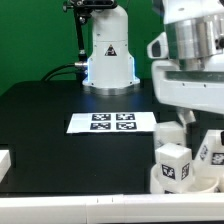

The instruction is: Assemble stool

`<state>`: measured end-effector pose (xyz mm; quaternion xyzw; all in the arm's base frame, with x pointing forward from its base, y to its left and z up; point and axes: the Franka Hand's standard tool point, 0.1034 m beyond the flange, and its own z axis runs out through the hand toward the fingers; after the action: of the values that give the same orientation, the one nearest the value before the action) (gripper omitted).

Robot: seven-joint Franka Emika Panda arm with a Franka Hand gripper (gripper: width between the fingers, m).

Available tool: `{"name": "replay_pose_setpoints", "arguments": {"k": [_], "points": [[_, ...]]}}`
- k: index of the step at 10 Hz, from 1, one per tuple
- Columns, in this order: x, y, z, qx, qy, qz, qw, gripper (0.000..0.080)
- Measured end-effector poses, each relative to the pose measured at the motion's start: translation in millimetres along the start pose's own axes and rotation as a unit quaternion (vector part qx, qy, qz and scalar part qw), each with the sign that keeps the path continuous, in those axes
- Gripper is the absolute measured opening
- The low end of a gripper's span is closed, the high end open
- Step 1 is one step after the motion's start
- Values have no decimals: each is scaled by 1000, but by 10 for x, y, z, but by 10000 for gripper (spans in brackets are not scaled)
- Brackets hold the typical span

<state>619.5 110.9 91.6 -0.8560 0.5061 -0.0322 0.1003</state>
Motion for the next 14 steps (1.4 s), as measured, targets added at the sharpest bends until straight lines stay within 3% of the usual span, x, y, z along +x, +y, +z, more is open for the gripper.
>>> {"name": "replay_pose_setpoints", "arguments": {"k": [1,2,3,6,8,9,12,13,14], "points": [[-26,-42,-59,-8,-12,-93,996,646],[-90,-126,-104,-7,-13,-138,990,646],[-129,-144,-121,8,4,-147,989,649],[-94,-95,-94,1,5,-282,959,649],[-125,-118,-71,-33,-1,-497,867,649],[-106,-125,-28,-45,-20,-540,840,649],[-66,-128,-24,-46,-23,-620,783,649],[-78,-122,-24,-56,-28,-679,731,649],[-141,-147,-20,-70,-34,-746,662,649]]}}
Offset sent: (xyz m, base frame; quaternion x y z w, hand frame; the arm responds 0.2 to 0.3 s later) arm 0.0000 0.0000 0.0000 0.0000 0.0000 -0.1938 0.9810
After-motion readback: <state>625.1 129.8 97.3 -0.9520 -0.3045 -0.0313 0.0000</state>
